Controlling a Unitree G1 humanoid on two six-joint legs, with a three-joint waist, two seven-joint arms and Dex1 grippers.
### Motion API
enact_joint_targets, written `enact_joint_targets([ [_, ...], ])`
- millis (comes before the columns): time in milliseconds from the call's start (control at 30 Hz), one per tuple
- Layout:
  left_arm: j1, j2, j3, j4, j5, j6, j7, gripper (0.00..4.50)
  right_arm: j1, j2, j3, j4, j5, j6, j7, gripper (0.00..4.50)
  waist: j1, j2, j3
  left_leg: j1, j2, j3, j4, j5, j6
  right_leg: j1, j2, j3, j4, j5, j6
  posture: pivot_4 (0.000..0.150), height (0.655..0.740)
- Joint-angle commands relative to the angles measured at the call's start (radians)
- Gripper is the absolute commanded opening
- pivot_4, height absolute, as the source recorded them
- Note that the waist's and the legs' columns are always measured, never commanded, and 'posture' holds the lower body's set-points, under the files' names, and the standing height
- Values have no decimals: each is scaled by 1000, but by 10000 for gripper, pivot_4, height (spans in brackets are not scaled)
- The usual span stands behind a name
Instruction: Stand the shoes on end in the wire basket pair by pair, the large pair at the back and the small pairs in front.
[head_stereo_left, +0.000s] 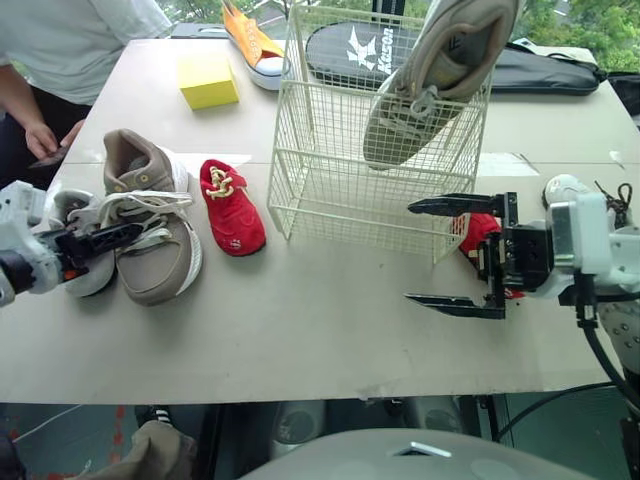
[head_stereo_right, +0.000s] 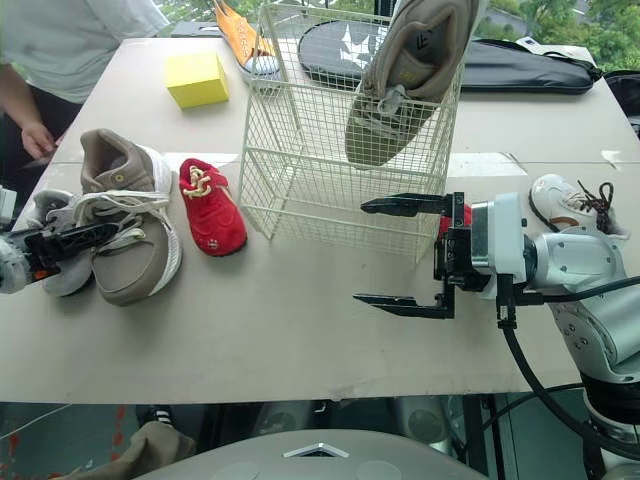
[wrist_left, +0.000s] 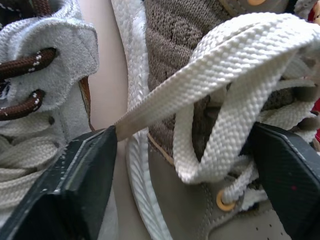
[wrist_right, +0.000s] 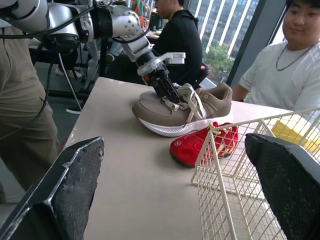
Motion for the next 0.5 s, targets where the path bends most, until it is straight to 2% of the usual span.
enact_joint_targets([
  [33, -25, -19, -45, 36, 56, -1, -53, 25352, -17, -7, -14, -27, 16, -7, -6, 45000, 2, 0, 0, 0, 0, 0, 0, 0, 0, 0, 0, 0, 0, 0, 0, 1500, 7400],
  [67, -30, -33, -56, 39, 67, -5, -63, 22715, -21, -10, -15, -29, 17, -1, -11, 45000, 4, 1, 0, 0, 0, 0, 0, 0, 0, 0, 0, 0, 0, 0, 0, 1500, 7400],
  [167, -24, -73, -26, 39, 70, 8, -82, 9643, -30, -14, -10, -37, 18, 16, -28, 45000, 15, 4, -2, 0, -2, 0, 0, 0, 0, 0, -2, 0, 0, 0, 0, 1500, 7400],
  [200, -16, -85, 1, 32, 62, 15, -85, 6581, -34, -13, -6, -38, 19, 21, -33, 45000, 17, 5, -2, 0, -2, 0, 0, 0, 0, 0, -2, 0, 0, 0, 0, 1500, 7400],
  [367, 15, -163, 213, -64, -40, 80, -66, 5404, -43, -13, 3, -37, 20, 35, -40, 45000, 21, 5, -3, -2, -2, 0, 1, 0, 0, 0, -3, 0, -1, 0, 0, 1500, 7400],
  [500, 53, -265, 454, -251, -194, 182, 33, 5373, -52, -6, 3, -20, 21, 38, -42, 45000, 17, -3, -1, -7, -2, -4, 4, 0, 0, -2, -4, -3, 0, 0, 0, 1500, 7400],
])
